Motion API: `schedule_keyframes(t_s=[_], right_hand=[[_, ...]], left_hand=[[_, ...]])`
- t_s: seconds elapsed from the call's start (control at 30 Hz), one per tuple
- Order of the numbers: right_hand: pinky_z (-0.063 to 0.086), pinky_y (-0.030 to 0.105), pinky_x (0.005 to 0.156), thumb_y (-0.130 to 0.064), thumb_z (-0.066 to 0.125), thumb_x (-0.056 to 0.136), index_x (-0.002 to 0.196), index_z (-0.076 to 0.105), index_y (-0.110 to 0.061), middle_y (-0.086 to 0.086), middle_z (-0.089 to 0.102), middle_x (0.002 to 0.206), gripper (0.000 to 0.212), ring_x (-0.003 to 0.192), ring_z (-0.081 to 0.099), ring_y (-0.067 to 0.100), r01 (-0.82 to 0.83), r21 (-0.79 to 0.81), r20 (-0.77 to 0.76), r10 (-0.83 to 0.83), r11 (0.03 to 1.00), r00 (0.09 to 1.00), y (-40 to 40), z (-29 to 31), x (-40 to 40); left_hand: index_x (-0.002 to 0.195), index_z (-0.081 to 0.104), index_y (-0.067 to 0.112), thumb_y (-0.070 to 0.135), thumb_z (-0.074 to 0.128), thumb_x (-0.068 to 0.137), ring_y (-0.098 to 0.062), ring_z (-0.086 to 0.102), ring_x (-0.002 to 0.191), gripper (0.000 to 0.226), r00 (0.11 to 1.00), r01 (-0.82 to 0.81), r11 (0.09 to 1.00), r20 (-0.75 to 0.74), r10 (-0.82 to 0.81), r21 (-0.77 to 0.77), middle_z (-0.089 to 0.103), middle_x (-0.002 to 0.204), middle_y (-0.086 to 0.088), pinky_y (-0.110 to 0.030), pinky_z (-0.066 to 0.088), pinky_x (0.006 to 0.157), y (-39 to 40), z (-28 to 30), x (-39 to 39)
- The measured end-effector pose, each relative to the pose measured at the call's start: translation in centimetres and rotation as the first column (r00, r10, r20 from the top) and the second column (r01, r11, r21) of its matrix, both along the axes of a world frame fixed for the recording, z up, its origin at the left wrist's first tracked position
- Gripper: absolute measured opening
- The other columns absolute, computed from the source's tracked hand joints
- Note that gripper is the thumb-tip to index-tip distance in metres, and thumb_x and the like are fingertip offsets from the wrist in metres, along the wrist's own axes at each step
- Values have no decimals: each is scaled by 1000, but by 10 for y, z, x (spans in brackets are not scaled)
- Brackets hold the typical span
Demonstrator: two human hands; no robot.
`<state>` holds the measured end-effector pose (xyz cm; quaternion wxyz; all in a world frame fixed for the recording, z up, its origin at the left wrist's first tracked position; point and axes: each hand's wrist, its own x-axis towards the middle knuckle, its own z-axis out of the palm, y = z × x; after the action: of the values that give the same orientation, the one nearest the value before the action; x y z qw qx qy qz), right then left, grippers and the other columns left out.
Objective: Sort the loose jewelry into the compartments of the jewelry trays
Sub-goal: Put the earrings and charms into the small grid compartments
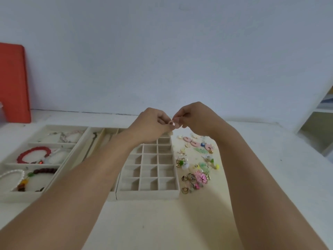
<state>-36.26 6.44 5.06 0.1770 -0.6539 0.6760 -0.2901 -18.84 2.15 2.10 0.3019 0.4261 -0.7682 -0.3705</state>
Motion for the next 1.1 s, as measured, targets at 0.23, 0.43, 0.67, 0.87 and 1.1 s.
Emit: schedule_keyframes(t_s=[0.23,0.43,0.67,0.87,1.1], right_hand=[[61,33,72,-17,72,92,98,76,-21,-3,75,91,8,63,65,13,189,189,-216,-147,964,965,-9,-33,-24],[58,34,79,-38,69,93,102,78,-21,1,75,98,21,87,69,21,305,141,-419,-222,942,880,-16,-63,-26],[56,32,73,-35,62,98,99,77,-22,0,75,96,20,88,68,22,324,105,-522,-225,940,823,-21,-73,-23],[55,39,81,-32,50,102,103,68,-17,1,70,97,23,91,64,22,296,-30,-398,-283,955,873,-19,-53,-19],[48,21,57,-46,65,94,84,70,-31,-17,74,78,18,69,69,8,42,-98,20,-40,994,999,-17,-11,23]], left_hand=[[86,72,21,44,78,84,-14,68,82,24,996,-86,996,-37,87,18,74,87,1,-27,49,71,-10,-9,-4],[83,72,22,42,81,82,-9,64,72,23,993,-98,994,-62,101,38,75,87,-1,-17,38,51,-15,-13,6],[87,72,17,33,81,84,-21,73,82,19,993,-66,994,-91,74,85,78,81,-1,-36,54,70,-17,-9,20],[88,77,16,25,80,85,-13,65,72,10,986,-81,992,-137,94,97,77,80,-3,-42,58,79,-21,2,42],[82,75,17,32,84,81,-5,65,65,17,973,-151,986,-163,161,73,76,73,-2,-23,50,66,-30,-1,59]])
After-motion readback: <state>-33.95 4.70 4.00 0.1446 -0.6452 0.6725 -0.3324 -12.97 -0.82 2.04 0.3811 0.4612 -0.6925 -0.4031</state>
